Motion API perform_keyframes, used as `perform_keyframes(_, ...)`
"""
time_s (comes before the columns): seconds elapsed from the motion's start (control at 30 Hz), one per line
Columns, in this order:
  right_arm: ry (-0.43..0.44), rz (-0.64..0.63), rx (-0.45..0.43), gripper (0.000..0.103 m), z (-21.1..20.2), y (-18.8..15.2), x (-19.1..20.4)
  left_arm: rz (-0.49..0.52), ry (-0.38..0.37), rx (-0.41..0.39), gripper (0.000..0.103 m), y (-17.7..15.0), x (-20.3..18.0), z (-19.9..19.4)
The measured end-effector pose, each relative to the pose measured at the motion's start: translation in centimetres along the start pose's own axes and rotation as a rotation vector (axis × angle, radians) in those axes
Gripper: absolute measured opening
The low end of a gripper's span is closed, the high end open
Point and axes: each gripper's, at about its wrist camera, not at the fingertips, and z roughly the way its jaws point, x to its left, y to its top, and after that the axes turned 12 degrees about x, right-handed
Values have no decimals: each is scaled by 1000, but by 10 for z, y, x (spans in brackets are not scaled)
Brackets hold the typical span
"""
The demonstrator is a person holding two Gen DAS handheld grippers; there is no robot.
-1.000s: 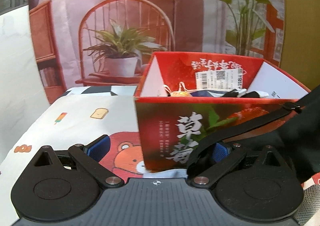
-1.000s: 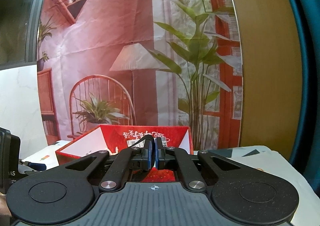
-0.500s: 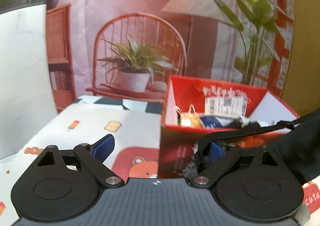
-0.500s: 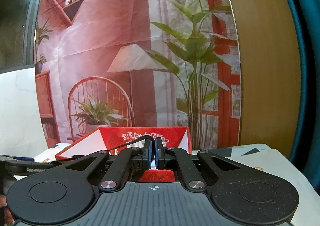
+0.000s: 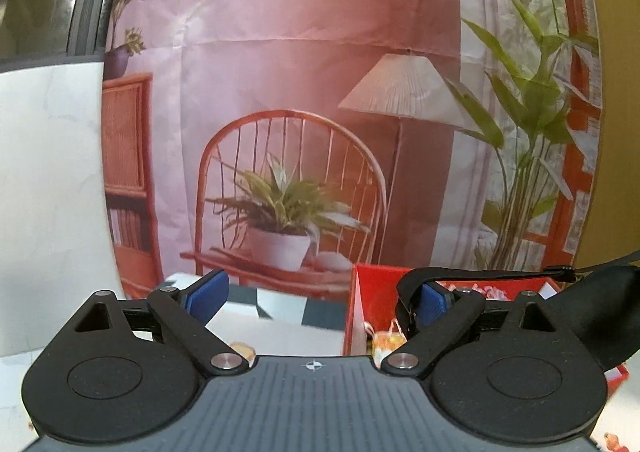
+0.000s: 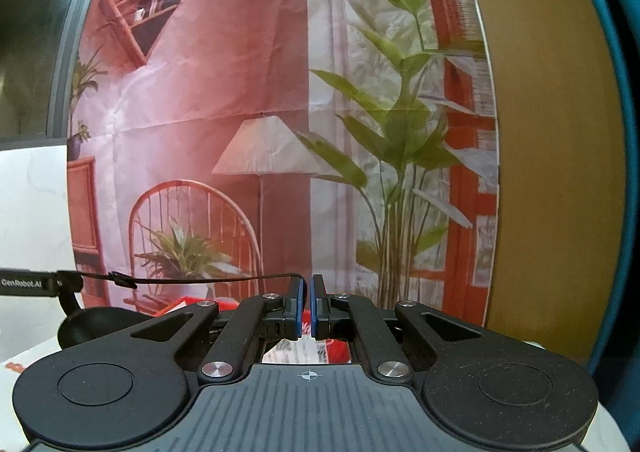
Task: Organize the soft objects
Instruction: 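Carry the eye mask with both tools over the red box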
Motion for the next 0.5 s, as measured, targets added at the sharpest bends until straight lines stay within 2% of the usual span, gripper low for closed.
perform_keyframes(0.13, -26, -24, 36, 4, 34, 10, -5, 25, 8, 8, 96, 14, -10, 26)
perform_keyframes(0.5, -84, -52, 230, 4, 129, 9, -21, 130, 26, 74, 96, 28, -40, 96)
